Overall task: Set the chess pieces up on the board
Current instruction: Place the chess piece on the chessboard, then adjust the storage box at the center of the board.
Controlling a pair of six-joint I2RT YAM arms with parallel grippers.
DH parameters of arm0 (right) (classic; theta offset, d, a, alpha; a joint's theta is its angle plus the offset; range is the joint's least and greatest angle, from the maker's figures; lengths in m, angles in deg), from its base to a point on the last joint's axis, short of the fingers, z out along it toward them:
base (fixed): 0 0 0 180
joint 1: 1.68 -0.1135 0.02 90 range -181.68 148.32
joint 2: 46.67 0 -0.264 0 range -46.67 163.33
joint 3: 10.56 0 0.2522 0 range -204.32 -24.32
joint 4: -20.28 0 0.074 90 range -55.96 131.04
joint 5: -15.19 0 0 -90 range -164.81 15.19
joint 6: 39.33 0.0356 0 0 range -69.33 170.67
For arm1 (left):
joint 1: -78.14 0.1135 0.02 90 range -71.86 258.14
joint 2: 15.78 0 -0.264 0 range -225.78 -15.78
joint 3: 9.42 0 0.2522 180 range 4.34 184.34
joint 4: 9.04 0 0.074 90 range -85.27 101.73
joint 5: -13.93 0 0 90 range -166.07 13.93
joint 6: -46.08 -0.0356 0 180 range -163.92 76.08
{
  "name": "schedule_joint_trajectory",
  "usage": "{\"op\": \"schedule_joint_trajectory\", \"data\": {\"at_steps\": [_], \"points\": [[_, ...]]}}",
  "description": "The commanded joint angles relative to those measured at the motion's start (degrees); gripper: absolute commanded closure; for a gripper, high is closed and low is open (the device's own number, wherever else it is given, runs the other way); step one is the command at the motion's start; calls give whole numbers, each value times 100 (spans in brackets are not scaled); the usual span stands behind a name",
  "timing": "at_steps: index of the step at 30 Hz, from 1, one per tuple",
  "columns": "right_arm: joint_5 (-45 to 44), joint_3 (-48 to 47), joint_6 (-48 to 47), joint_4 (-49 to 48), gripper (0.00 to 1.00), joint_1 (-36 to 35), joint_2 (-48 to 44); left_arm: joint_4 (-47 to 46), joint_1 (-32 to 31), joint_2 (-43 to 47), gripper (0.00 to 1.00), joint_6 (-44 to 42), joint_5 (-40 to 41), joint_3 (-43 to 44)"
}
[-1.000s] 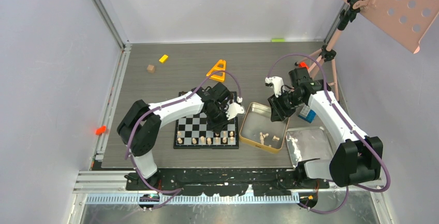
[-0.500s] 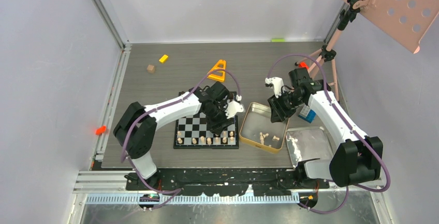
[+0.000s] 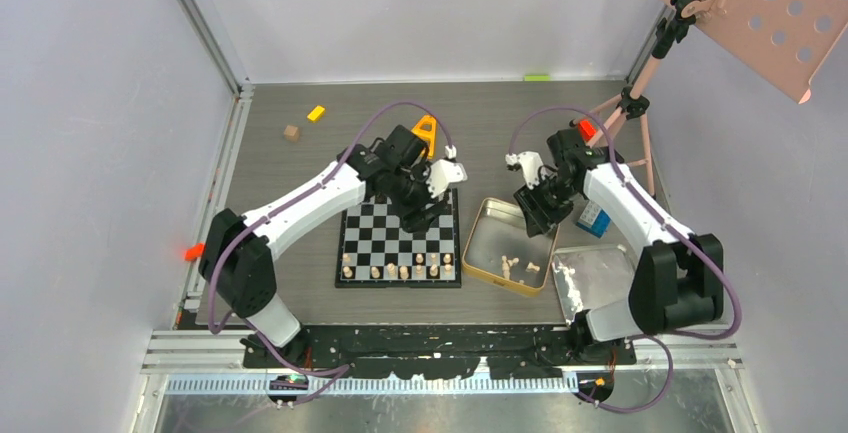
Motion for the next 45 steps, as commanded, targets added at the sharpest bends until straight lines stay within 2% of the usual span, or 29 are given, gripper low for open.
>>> {"op": "schedule_joint_trajectory", "data": {"at_steps": [1, 9, 12, 22, 31, 39, 45], "points": [[-731, -590, -176, -711, 47, -219, 499, 374, 194, 108, 34, -22, -212, 441], [-1486, -1462, -520, -899, 45, -750, 1675, 555, 408, 275, 34, -143, -103, 463], [-1517, -1683, -577, -810, 47, -798, 2078, 499, 432, 371, 34, -141, -102, 351], [-1190, -1941, -269, -489, 75, -751, 2530, 257, 448, 650, 33, -71, -67, 75], [-1462, -1678, 697, -443, 95, -417, 2041, 238, 446, 828, 33, -64, 23, -49], [-1956, -1513, 1493, -274, 98, -343, 1934, 173, 445, 872, 32, -45, 41, -142], [-1950, -1353, 1604, -180, 91, -282, 1761, 115, 449, 909, 32, -53, 158, -193]]}}
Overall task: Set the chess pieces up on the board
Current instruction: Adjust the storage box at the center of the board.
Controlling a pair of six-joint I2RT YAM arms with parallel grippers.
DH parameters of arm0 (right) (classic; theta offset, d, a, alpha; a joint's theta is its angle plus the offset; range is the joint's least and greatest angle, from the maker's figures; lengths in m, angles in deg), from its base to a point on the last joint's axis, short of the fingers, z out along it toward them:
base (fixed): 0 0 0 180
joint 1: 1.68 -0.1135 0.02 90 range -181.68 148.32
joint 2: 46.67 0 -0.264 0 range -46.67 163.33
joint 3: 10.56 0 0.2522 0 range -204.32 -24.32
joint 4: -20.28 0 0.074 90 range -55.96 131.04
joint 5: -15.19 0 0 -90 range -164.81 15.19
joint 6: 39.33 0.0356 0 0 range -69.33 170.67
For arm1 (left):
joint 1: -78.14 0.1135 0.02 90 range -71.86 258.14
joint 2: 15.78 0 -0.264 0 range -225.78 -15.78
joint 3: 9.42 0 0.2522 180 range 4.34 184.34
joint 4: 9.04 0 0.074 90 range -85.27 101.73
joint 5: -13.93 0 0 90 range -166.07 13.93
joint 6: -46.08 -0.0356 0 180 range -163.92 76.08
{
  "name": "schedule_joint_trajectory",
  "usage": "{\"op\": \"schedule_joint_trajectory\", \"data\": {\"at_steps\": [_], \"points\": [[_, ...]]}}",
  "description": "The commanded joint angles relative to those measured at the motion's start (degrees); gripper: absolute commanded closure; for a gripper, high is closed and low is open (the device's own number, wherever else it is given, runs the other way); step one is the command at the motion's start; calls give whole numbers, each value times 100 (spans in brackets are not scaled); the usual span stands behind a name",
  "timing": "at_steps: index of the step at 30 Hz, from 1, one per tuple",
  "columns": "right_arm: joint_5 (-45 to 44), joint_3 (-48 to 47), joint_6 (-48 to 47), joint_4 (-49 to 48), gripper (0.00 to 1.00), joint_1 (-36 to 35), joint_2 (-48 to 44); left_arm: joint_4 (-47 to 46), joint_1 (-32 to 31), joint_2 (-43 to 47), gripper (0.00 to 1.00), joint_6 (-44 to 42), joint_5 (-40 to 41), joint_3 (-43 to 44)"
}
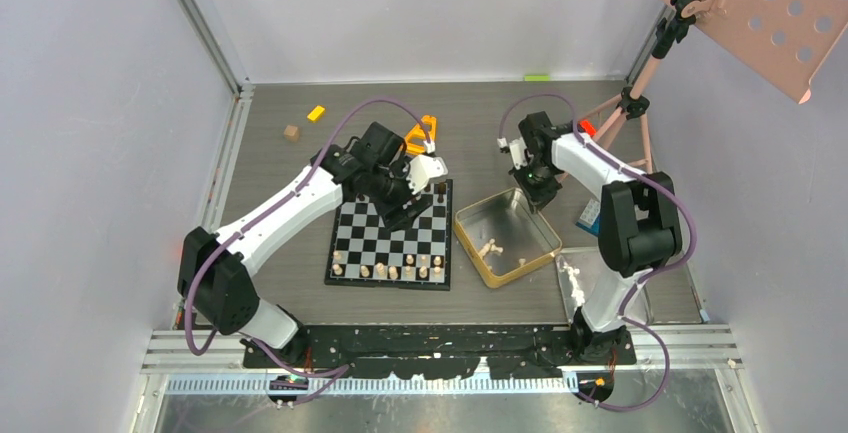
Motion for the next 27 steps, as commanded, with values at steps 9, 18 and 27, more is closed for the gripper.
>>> {"op": "schedule_joint_trajectory", "data": {"at_steps": [9, 18, 27], "points": [[-270, 80, 257, 359, 70, 42, -622, -209, 27, 143, 32, -67, 191, -24], [525, -54, -1012, 153, 43, -190, -1094, -261, 29, 45, 31, -103, 234, 12], [367, -727, -2382, 291, 32, -707, -173, -244, 90, 200, 31, -154, 369, -14]]}}
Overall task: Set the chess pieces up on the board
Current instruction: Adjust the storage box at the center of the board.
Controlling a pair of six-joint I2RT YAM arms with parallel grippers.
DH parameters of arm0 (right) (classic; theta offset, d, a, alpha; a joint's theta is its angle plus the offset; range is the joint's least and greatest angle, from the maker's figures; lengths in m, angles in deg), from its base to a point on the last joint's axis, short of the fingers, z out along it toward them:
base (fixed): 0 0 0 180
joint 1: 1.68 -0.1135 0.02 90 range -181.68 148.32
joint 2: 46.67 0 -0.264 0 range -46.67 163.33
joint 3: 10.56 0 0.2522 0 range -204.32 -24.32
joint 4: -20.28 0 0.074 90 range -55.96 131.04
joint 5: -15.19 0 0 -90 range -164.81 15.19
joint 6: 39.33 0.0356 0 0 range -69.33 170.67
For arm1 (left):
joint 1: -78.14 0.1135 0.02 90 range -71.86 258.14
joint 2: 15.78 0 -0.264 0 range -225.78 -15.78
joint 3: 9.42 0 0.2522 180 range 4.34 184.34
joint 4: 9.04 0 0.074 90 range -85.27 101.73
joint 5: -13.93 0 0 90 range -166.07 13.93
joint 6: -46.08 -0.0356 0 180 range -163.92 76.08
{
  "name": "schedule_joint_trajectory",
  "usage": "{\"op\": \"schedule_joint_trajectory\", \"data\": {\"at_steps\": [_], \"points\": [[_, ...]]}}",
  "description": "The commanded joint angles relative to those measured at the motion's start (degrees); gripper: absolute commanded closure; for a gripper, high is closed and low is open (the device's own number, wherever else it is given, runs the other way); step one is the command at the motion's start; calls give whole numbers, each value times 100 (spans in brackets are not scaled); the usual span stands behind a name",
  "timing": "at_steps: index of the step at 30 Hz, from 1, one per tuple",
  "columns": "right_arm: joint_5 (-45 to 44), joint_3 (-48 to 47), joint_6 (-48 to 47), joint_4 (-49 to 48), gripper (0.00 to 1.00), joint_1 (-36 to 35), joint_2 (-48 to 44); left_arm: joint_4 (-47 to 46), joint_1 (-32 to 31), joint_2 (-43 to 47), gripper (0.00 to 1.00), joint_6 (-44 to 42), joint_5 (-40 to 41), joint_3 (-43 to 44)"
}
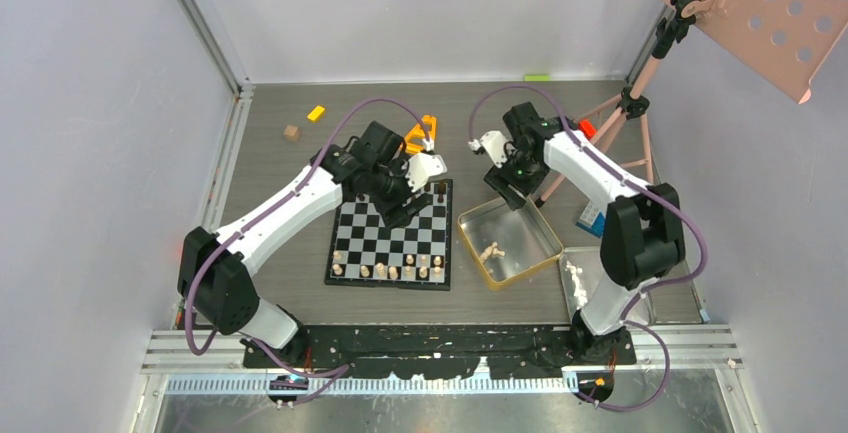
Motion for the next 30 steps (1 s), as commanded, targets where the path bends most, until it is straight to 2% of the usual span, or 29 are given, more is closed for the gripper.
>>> {"op": "schedule_joint_trajectory", "data": {"at_steps": [1, 6, 8, 14, 18, 22, 30], "points": [[-58, -471, -946, 2, 32, -188, 459, -106, 72, 220, 31, -124, 94, 12], [-295, -856, -1278, 12, 33, -469, 1051, -146, 138, 400, 31, -152, 186, -114], [-281, -1017, -1319, 46, 36, -538, 1253, -141, 163, 449, 31, -145, 199, -137], [-280, -1293, -1253, 284, 60, -578, 1547, -158, 206, 531, 30, -153, 200, -185], [-412, -1133, -1141, 335, 68, -550, 1380, -165, 214, 558, 31, -196, 215, -213], [-593, -960, -944, 331, 72, -499, 1206, -165, 218, 571, 30, -196, 218, -245], [-934, -890, -638, 203, 71, -403, 1096, -182, 214, 514, 30, -179, 191, -258]]}}
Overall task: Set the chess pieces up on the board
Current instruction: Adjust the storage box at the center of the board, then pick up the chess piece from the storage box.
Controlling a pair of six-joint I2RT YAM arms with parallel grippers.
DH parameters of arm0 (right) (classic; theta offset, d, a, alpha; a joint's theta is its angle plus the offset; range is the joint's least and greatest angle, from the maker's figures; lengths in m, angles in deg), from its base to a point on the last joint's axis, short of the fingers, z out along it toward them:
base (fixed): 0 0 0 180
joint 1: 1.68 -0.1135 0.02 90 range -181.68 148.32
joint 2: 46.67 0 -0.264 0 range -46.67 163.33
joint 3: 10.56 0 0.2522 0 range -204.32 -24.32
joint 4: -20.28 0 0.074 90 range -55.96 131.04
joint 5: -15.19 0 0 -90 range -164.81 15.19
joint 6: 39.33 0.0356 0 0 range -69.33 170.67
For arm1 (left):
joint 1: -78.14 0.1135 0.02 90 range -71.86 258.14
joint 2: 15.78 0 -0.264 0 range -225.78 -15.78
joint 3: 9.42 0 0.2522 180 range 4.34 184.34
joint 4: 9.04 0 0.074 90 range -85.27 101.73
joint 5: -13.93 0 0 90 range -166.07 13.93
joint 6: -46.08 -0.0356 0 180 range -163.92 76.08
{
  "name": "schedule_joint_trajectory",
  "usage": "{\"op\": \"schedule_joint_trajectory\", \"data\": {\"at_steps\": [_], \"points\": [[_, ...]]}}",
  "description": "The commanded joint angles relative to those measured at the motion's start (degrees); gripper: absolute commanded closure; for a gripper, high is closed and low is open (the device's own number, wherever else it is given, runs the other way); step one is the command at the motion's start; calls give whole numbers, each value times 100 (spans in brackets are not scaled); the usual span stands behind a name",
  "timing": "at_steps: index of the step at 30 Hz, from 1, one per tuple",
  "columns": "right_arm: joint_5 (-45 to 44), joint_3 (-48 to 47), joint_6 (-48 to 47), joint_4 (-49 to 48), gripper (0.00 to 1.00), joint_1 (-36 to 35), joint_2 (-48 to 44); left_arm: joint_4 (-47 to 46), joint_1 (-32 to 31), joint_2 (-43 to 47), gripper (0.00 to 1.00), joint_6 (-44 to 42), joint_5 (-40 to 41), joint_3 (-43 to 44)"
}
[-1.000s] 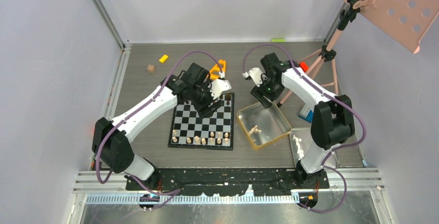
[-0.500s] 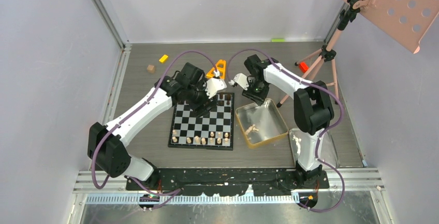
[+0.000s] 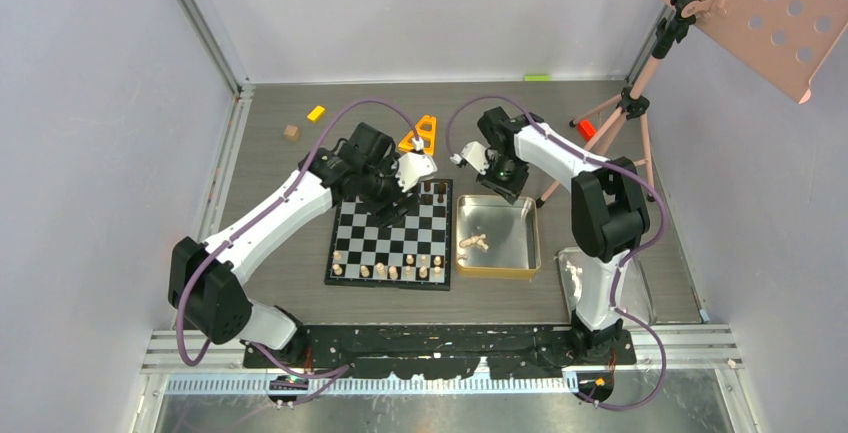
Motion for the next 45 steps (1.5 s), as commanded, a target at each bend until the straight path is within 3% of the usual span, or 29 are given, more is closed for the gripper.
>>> {"op": "schedule_joint_trajectory", "data": {"at_steps": [1, 9, 15, 22, 29, 45], "points": [[-342, -30, 292, -49, 69, 83, -360, -163, 22, 170, 30, -57, -24, -9], [290, 106, 635, -273, 50, 171, -980, -203, 62, 184, 30, -29, 33, -35], [1583, 358, 1024, -299, 46, 166, -1503, -285, 276, 178, 29, 85, -98, -42], [2589, 1439, 1250, -901, 46, 104, -1756, -331, 652, 219, 28, 237, -333, -13], [2703, 2400, 1423, -1798, 47, -277, -1920, -317, 988, 277, 28, 311, -470, 26], [1829, 2947, 1537, -2621, 54, -735, -1699, -232, 1208, 319, 27, 333, -461, 116]]}}
